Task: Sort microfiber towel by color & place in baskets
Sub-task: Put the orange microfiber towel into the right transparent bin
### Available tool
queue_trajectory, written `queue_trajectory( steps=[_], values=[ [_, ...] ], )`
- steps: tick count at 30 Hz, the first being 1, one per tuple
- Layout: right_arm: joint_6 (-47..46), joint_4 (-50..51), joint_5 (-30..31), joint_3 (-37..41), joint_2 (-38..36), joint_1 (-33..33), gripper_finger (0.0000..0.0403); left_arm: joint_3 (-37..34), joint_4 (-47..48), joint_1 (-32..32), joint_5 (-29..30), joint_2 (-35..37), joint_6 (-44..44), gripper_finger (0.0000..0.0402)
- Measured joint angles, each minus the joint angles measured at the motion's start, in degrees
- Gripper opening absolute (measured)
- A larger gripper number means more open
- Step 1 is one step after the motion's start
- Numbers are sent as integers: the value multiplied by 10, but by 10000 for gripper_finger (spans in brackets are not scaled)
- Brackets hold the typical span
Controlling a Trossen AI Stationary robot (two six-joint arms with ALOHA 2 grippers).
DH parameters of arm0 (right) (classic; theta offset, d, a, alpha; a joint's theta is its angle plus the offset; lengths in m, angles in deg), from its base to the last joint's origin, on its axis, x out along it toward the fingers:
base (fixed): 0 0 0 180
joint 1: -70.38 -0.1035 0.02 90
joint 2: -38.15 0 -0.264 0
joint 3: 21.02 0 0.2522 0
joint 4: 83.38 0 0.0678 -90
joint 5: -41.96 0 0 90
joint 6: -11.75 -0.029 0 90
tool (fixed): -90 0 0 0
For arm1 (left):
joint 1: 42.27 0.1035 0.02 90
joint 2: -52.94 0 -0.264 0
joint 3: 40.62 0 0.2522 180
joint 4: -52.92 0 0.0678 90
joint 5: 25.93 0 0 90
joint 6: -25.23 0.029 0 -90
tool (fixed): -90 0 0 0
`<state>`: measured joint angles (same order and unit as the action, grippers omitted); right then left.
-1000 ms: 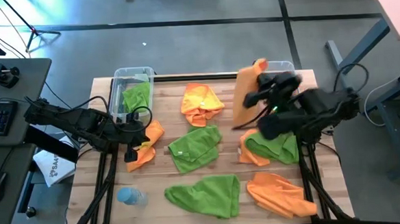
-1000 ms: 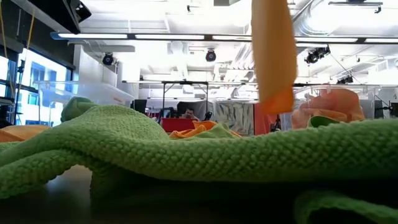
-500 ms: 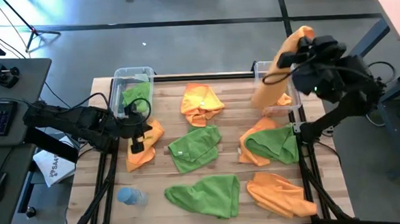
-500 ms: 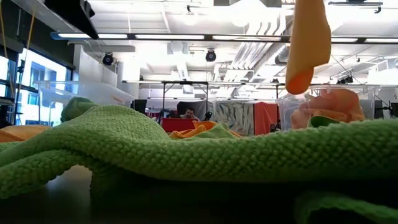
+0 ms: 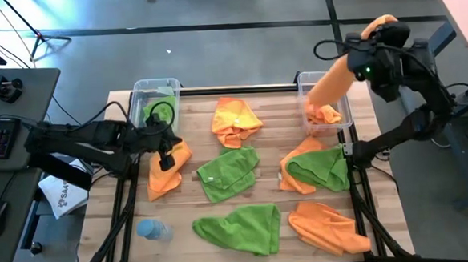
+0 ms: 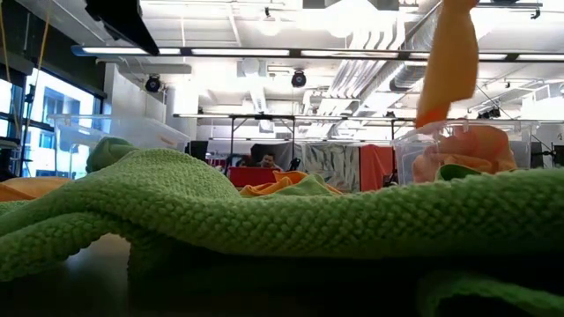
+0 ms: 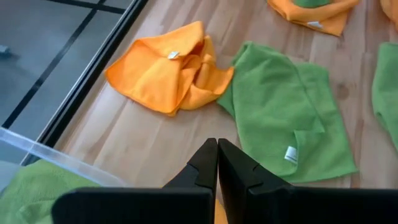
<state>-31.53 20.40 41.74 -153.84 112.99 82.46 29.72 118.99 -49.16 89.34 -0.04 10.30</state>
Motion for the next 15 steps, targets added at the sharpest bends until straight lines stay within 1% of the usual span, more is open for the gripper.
queue_trajectory(
  steps=[1, 3, 8, 11, 13, 15],
  values=[
    [-2, 0, -12, 0, 1, 9, 0, 0, 0, 4, 0, 0, -4, 0],
    [9, 0, -65, 0, 5, 18, 0, 0, 0, 11, 0, 0, -12, 0],
    [110, 0, -272, 0, 31, 27, 0, 0, 0, 27, 0, 0, -25, 0],
    [136, 0, -383, 0, 42, 43, 0, 0, 0, 35, 0, 0, -27, 0],
    [138, 0, -439, 0, 50, 64, 0, 0, 0, 38, 0, 0, -36, 0],
    [137, -2, -480, 12, 54, 87, 0, 0, 0, 39, 0, 0, -50, 0]
  ],
)
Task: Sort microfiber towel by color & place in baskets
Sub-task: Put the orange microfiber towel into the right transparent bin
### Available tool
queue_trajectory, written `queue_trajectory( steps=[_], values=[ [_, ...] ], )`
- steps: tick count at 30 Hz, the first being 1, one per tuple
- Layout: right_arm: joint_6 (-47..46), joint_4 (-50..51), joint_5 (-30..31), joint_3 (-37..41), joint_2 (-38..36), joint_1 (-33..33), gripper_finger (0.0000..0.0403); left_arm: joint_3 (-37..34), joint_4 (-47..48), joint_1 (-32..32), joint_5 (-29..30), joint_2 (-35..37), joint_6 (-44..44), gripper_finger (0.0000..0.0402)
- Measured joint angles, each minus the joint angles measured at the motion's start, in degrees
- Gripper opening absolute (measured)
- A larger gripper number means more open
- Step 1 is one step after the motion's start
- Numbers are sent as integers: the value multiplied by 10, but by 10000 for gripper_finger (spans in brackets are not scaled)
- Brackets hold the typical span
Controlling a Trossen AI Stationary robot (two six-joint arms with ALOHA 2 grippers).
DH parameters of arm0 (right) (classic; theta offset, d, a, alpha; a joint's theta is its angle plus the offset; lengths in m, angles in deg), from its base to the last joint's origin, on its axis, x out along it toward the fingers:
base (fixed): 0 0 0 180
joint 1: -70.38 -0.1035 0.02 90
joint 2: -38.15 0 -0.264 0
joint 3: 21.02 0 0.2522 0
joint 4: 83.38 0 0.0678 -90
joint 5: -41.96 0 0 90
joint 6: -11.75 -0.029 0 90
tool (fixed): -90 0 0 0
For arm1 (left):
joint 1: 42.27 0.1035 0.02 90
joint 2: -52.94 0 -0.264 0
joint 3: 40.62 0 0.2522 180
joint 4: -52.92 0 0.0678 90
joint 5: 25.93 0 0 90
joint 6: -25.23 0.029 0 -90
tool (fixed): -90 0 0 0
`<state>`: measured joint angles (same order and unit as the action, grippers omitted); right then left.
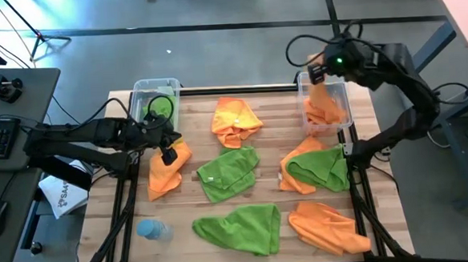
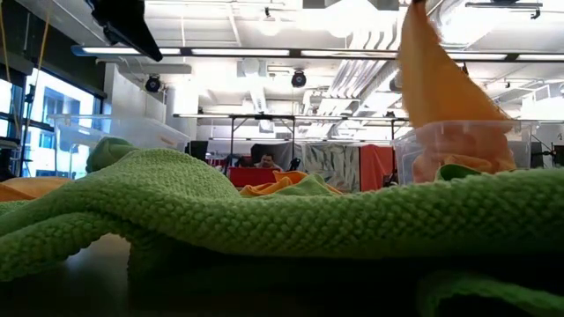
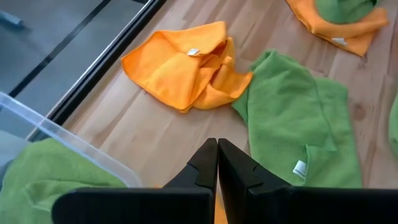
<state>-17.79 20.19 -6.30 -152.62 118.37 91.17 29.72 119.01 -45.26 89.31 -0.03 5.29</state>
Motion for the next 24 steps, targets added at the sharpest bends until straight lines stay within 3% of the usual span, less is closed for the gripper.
queue_trajectory(
  steps=[6, 15, 20, 24],
  values=[
    [-33, 1, -68, 140, -29, 59, 0, 0, 0, 0, 0, 0, -15, 0],
    [-114, 3, -201, 404, -142, 111, 0, 0, 1, 0, -1, 0, -20, 0],
    [-140, 3, -244, 458, -209, 122, 0, 0, 1, 0, -1, 0, -10, 0],
    [-143, 2, -243, 430, -254, 118, 0, 0, 1, 0, 0, 0, -9, 0]
  ],
)
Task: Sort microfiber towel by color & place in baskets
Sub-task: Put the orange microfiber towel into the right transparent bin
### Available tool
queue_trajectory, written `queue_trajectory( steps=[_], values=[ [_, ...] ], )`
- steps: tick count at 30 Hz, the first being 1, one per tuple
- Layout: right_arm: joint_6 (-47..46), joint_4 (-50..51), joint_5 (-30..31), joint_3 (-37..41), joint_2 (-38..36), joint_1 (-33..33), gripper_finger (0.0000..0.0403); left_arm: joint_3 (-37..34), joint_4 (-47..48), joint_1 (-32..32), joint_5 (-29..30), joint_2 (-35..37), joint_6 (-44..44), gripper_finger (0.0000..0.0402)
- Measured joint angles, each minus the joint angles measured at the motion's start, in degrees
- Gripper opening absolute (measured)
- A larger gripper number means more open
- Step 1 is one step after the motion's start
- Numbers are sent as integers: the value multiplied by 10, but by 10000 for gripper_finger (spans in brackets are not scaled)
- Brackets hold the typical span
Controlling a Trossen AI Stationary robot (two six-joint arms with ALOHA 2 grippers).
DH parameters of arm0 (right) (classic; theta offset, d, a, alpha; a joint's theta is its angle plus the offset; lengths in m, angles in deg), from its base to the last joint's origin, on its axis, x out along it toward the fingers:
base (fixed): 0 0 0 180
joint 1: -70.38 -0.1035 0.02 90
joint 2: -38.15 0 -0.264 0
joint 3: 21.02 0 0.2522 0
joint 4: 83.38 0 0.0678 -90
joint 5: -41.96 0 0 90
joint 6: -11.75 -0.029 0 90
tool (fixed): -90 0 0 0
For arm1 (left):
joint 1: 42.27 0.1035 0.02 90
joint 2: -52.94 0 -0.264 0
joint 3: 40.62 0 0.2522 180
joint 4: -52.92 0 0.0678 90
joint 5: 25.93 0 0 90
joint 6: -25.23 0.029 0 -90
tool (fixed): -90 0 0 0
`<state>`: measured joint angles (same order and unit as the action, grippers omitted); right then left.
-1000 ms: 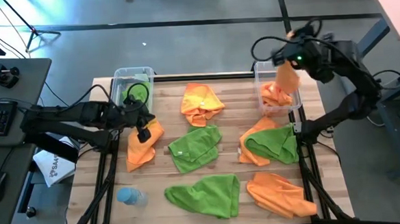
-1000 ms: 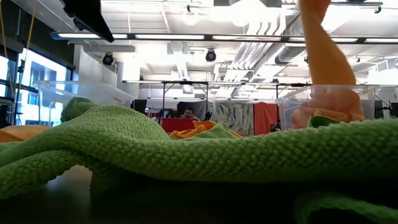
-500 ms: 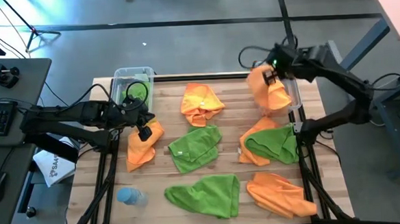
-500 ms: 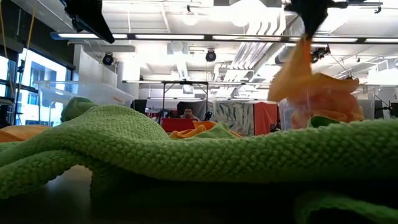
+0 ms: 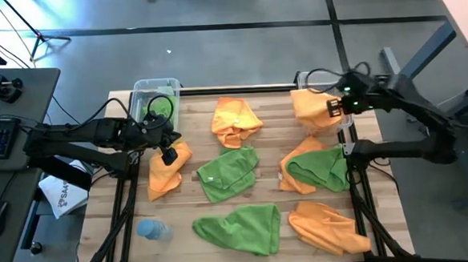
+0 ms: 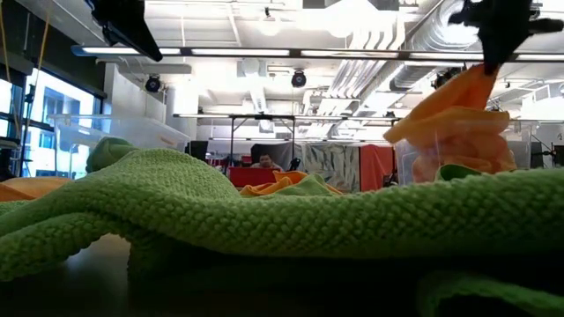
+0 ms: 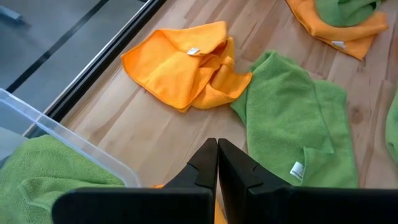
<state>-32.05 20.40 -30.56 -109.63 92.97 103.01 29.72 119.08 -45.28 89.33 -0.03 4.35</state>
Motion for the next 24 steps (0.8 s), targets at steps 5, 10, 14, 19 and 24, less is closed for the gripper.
queue_trajectory(
  steps=[5, 10, 14, 19, 24],
  values=[
    [-27, -2, 83, -87, -57, -11, 0, 0, 0, 0, 10, 0, 0, 0],
    [-19, -49, 140, -158, -104, -15, 0, 0, 0, 0, 20, 0, -5, 0],
    [15, -105, 129, -150, -117, -15, 0, 0, 0, 0, 30, 0, -16, 0],
    [50, -169, 49, -48, -94, -15, 0, 0, 0, 0, 36, 0, -19, 0],
    [89, -164, 13, 55, -33, -9, 0, 0, 0, 0, 36, 0, -31, 0]
  ],
)
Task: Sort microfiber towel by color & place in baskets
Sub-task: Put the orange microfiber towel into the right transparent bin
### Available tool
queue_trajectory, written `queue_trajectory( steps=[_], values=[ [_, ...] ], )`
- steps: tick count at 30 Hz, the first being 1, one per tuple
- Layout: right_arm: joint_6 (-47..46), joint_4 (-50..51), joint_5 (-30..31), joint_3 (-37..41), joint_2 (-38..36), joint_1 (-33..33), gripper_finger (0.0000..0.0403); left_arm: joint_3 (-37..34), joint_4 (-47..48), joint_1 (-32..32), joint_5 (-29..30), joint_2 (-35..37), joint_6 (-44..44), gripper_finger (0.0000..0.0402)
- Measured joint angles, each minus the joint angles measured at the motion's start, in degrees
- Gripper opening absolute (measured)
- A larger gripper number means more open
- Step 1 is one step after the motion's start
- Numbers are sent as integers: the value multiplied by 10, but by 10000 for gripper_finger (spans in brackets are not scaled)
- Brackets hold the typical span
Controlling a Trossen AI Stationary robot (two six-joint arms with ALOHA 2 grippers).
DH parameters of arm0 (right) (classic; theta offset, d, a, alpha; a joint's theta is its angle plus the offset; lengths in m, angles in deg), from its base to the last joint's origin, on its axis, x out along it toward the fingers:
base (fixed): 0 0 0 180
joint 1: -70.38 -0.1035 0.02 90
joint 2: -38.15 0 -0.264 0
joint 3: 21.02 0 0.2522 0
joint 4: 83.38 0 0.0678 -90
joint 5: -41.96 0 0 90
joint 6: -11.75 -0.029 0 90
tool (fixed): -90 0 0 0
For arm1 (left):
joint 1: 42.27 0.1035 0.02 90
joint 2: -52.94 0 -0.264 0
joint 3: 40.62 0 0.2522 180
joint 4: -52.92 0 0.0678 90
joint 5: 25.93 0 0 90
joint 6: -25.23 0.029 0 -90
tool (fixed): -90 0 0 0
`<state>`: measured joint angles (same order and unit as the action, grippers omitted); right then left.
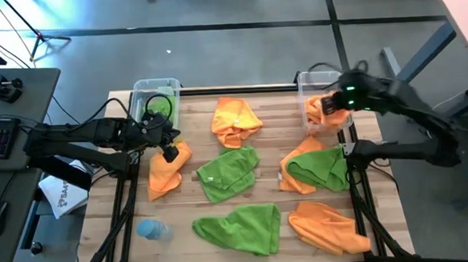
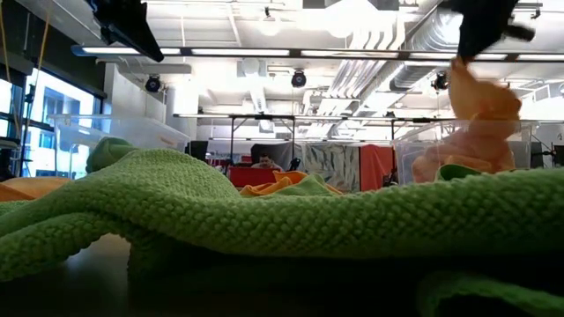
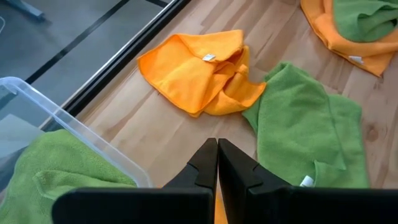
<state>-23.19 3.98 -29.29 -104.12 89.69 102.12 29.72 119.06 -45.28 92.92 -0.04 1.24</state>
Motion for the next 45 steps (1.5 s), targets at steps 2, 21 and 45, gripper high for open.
queue_trajectory(
  steps=[2, 21, 45],
  values=[
    [6, 16, 0, 14, 30, 8, 0, 0, 0, 0, -8, 0, 0, 0],
    [144, -134, -88, 144, 201, 148, 0, 0, 0, 0, -17, 0, -15, 0],
    [176, -197, -96, 118, 201, 197, 61, 0, 0, 0, -17, 0, -21, 0]
  ],
)
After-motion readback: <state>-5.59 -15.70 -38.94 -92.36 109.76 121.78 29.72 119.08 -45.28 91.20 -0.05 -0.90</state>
